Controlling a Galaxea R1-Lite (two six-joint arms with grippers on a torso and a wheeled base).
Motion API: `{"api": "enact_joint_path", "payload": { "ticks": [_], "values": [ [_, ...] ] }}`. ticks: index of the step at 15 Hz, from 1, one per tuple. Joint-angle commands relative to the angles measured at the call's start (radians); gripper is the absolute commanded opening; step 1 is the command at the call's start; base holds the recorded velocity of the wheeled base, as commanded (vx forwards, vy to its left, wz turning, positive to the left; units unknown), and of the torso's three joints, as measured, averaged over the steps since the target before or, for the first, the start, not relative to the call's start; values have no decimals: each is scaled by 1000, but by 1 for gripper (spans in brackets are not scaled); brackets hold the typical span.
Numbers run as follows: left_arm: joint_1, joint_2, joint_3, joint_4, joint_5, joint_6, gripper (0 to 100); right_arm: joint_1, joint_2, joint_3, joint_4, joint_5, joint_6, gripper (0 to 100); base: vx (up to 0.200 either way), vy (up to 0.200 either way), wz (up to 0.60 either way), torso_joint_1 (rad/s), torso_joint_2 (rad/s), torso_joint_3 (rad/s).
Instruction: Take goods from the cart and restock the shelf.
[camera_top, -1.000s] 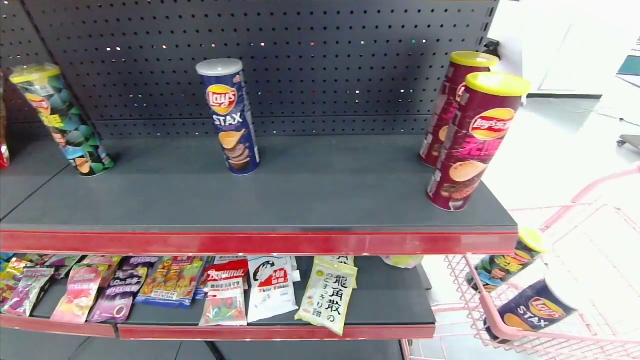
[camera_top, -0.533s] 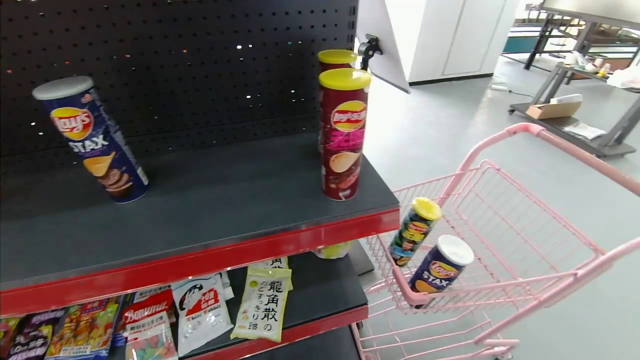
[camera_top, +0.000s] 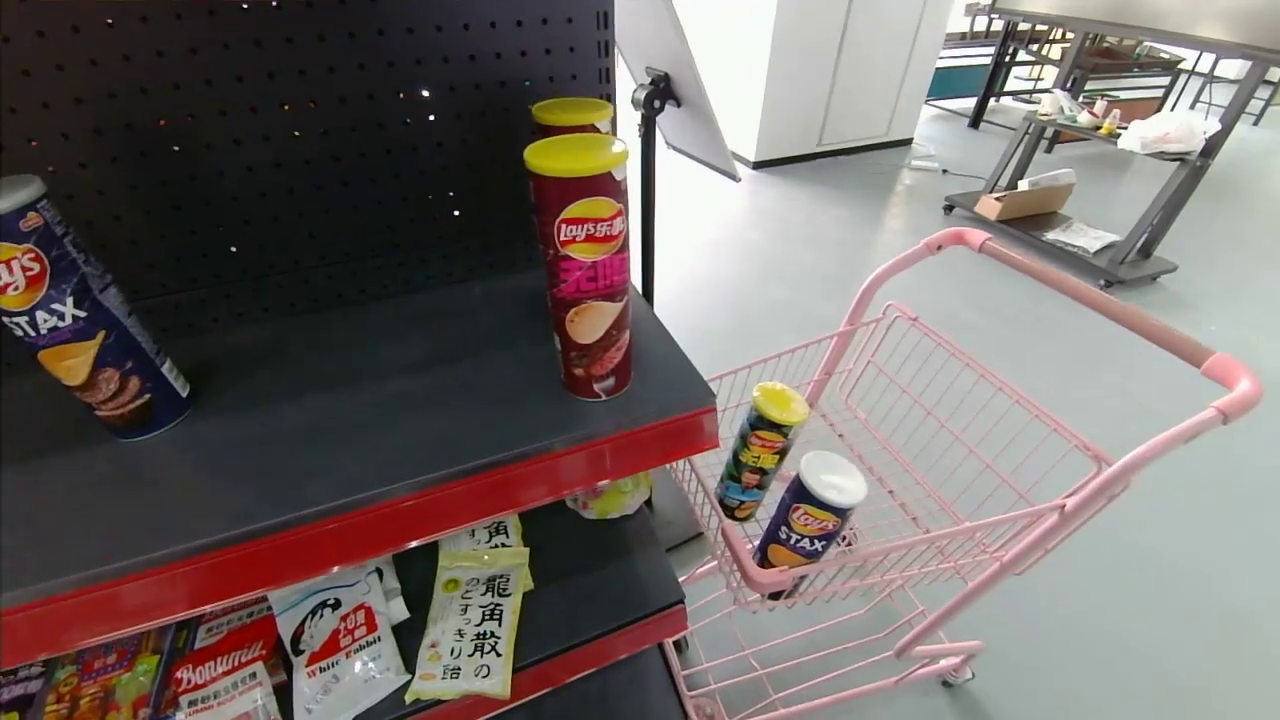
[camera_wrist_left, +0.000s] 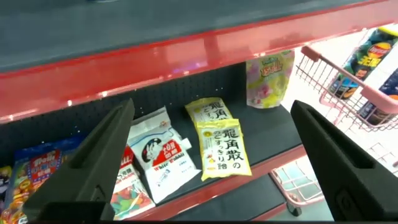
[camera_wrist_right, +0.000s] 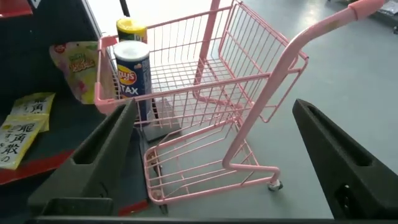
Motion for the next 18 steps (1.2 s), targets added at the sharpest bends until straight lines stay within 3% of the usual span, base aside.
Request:
{"api": "enact_joint_path", "payload": {
  "ticks": [1,10,18],
  "values": [
    [0,1,0,1,0,0,100,-1,0,0,0,0,0,100,0,0,0,-139,427,266],
    [0,1,0,1,0,0,100,-1,0,0,0,-3,-1,100,0,0,0,-162,530,365],
    [0,1,0,1,0,2,100,-1,2,0,0,8,0,100,0,0,0,-87,441,359]
  ]
}}
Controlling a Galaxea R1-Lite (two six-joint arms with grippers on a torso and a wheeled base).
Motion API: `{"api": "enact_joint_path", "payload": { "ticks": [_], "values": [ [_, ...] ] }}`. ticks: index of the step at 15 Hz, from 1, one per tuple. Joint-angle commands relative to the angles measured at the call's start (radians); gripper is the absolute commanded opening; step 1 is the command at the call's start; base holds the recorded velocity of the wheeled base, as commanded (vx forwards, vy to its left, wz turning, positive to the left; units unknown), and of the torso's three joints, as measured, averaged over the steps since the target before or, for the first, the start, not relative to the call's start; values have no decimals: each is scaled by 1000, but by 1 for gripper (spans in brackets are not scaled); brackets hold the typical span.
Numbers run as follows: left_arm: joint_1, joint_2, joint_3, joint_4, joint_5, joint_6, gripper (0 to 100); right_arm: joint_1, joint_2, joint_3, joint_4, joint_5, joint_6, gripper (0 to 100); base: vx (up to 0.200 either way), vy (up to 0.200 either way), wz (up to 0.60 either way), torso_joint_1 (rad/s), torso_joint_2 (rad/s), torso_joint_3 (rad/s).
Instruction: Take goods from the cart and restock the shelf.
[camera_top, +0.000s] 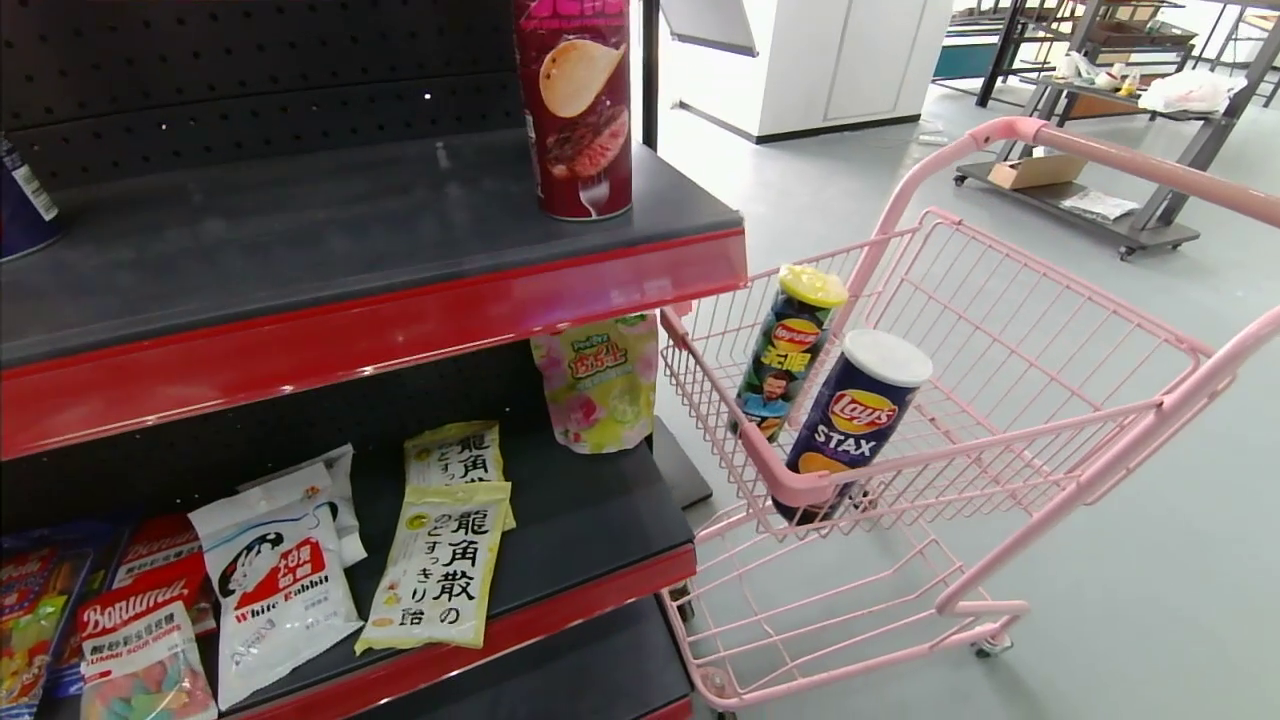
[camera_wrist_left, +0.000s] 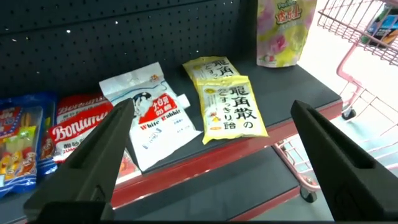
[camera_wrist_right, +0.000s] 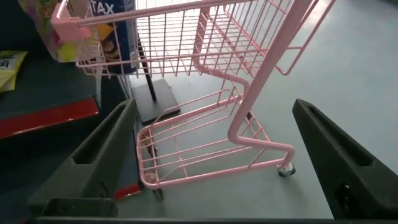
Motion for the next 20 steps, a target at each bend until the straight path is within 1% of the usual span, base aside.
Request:
{"api": "enact_joint_path", "payload": {
  "ticks": [1,2,3,4,5,6,7,8,9,10,13,15,17,20],
  "values": [
    [0,1,0,-1,0,0,100,-1,31,0,-1,-6,-7,100,0,0,0,-22,134,124],
    [0,1,0,-1,0,-1,100,-12,28,-2,-1,-16,-18,100,0,0,0,-7,71,66],
    [0,1,0,-1,0,0,100,-9,82,-118,-4,-10,-18,100,0,0,0,-7,56,36],
    [0,1,0,-1,0,0,100,25,444,-443,12,4,169,100,0,0,0,0,0,0],
    [0,1,0,-1,0,0,100,62,564,-554,12,45,224,100,0,0,0,0,0,0],
    [0,1,0,-1,0,0,100,137,673,-592,4,131,135,100,0,0,0,0,0,0],
    [0,1,1,-1,-1,0,100,169,762,-583,-14,149,59,100,0,0,0,0,0,0],
    [0,1,1,-1,-1,0,100,169,812,-578,-24,152,63,100,0,0,0,0,0,0],
    [0,1,1,-1,-1,2,100,197,966,-569,-99,200,89,100,0,0,0,0,0,0],
    [0,1,1,-1,-1,2,100,209,1062,-558,-169,248,103,100,0,0,0,0,0,0],
    [0,1,0,-1,0,0,100,212,1297,-555,-361,323,99,100,0,0,0,0,0,0],
    [0,1,1,-1,-1,0,100,229,1354,-571,-383,366,105,100,0,0,0,0,0,0],
    [0,1,1,-1,0,0,100,252,1423,-577,-396,370,97,100,0,0,0,0,0,0],
    [0,1,1,-1,0,0,100,256,1510,-581,-499,373,97,100,0,0,0,0,0,0]
  ]
}}
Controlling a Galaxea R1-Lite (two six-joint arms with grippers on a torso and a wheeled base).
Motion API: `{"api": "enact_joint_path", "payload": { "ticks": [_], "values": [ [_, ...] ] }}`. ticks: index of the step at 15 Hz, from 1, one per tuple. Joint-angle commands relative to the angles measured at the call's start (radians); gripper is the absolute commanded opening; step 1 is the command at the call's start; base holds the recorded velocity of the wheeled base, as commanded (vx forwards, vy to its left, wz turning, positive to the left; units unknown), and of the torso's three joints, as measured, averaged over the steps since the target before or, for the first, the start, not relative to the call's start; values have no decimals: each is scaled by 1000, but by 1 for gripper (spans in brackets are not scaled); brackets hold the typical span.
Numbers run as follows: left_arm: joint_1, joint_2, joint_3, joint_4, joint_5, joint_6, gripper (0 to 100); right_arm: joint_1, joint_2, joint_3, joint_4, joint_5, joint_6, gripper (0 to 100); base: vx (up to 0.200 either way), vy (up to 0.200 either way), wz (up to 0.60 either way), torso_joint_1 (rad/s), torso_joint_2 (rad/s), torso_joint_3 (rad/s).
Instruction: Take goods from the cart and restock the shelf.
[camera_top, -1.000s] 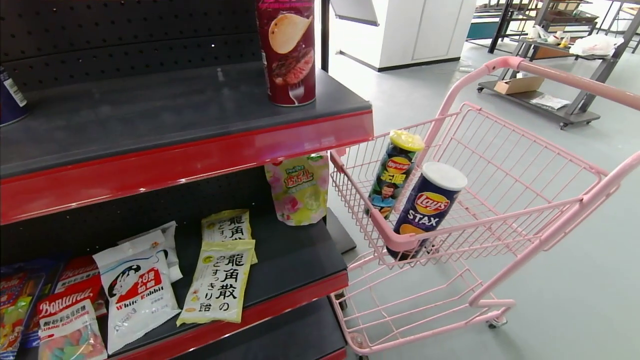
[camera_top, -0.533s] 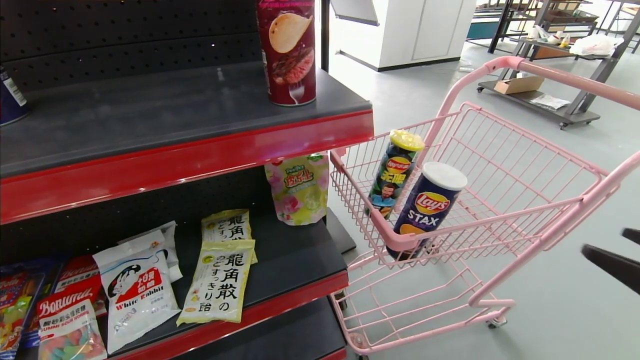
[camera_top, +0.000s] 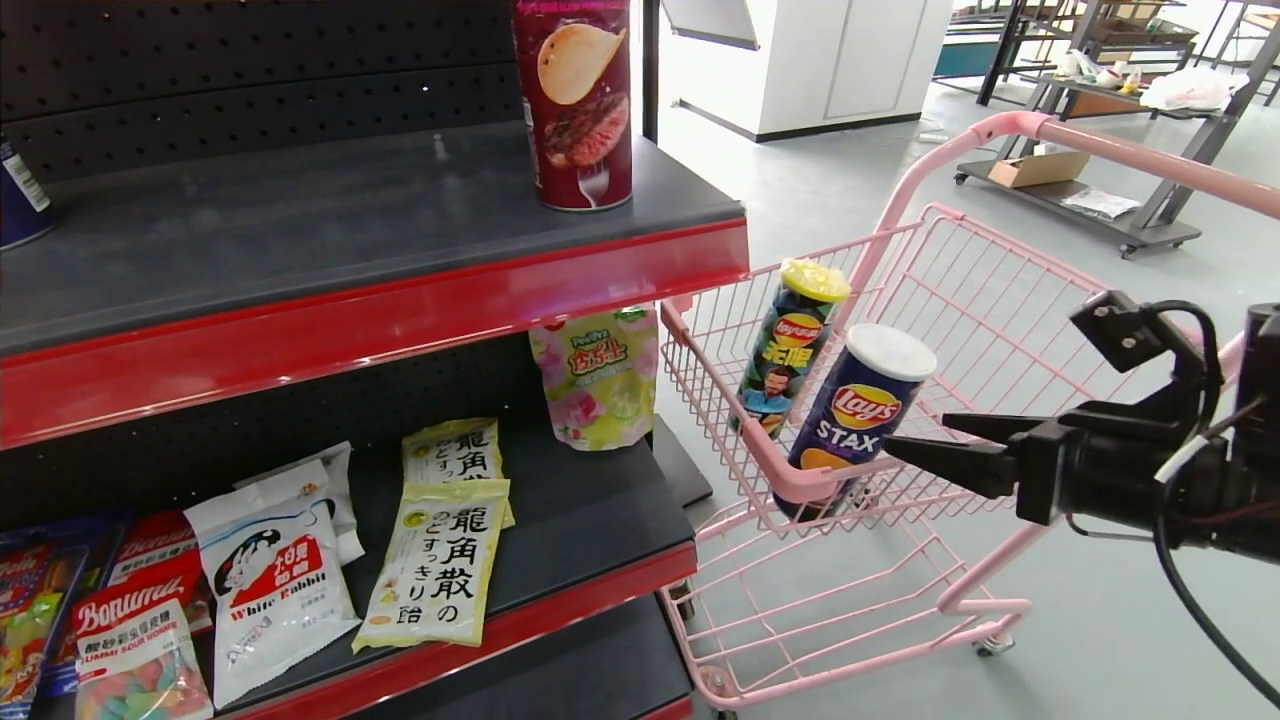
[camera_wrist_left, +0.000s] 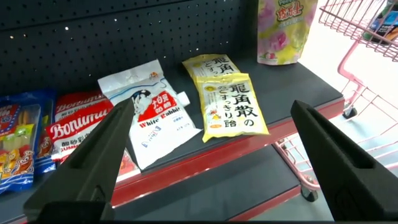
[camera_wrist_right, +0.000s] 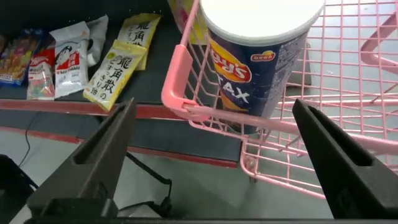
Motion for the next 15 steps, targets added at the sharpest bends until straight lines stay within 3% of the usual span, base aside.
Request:
{"api": "enact_joint_path", "payload": {
  "ticks": [1,9,15],
  "values": [
    [0,1,0,0,-1,0,100,5,108,-4,-28,10,0,100,0,0,0,0,0,0],
    [0,1,0,0,-1,1,100,-4,243,-55,-155,19,-2,100,0,0,0,0,0,0],
    [0,1,-1,0,0,3,100,-42,345,-156,-171,17,-3,100,0,0,0,0,0,0]
  ]
}}
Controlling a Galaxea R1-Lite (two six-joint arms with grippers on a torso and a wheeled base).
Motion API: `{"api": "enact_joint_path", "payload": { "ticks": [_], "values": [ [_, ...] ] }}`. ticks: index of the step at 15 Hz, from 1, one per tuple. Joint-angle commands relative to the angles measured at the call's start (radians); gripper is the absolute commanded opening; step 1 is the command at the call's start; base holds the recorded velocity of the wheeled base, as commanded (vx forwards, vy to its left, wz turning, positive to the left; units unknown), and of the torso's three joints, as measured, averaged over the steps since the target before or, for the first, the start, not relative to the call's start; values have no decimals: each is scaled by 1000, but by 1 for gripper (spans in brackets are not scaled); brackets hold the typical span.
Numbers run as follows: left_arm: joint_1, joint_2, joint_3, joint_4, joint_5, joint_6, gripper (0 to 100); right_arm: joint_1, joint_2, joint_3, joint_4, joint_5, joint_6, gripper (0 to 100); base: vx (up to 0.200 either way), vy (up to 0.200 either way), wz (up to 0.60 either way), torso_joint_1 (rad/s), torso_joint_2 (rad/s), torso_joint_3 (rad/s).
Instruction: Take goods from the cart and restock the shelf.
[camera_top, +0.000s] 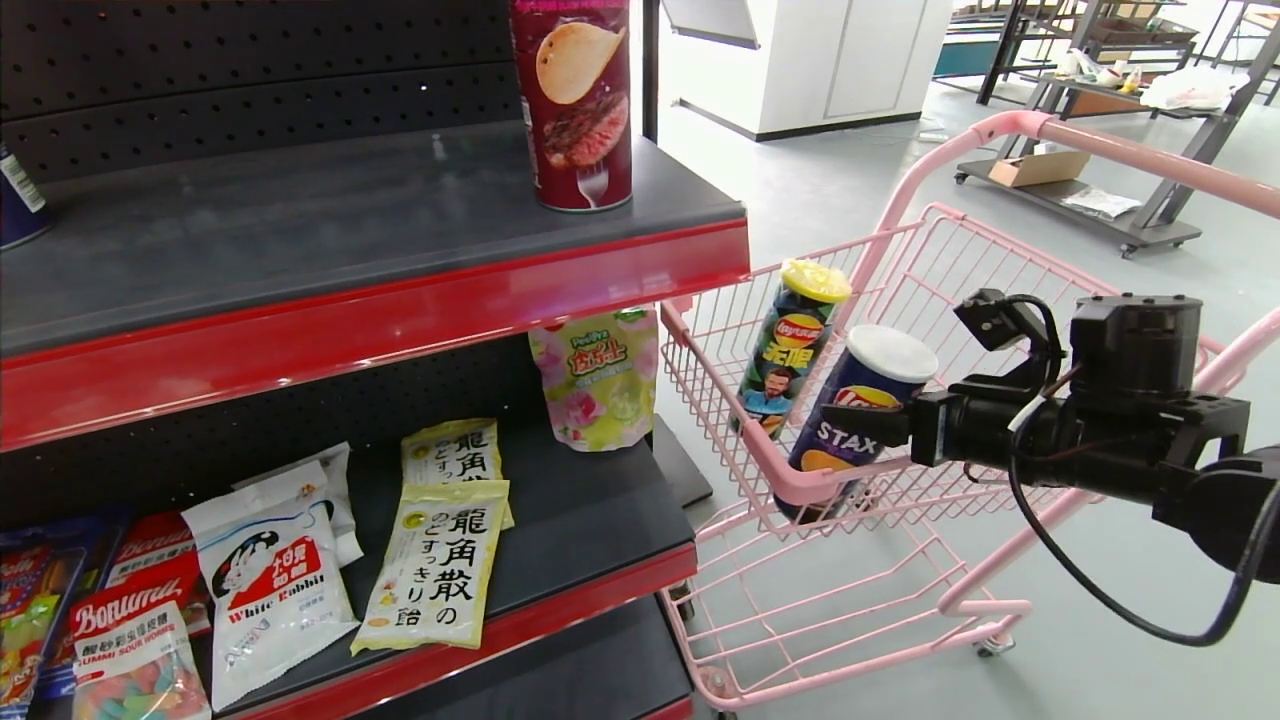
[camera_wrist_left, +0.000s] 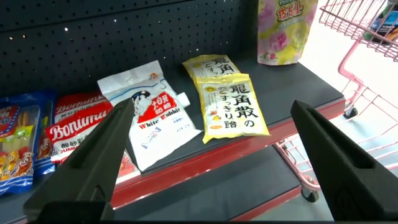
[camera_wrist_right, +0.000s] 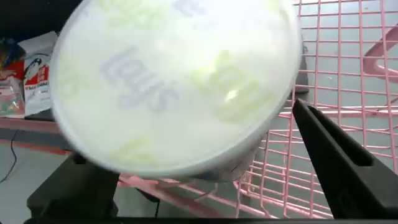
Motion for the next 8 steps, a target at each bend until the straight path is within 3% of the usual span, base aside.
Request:
{"api": "enact_joint_path", "payload": {
  "ticks": [1,7,8],
  "values": [
    [0,1,-1,0,1,1,100,-14,60,-39,-24,0,1,100,0,0,0,0,0,0],
    [0,1,-1,0,1,3,100,-14,157,-85,-99,5,7,100,0,0,0,0,0,0],
    [0,1,-1,0,-1,3,100,-14,168,-92,-115,3,9,0,0,0,0,0,0,0]
  ]
}}
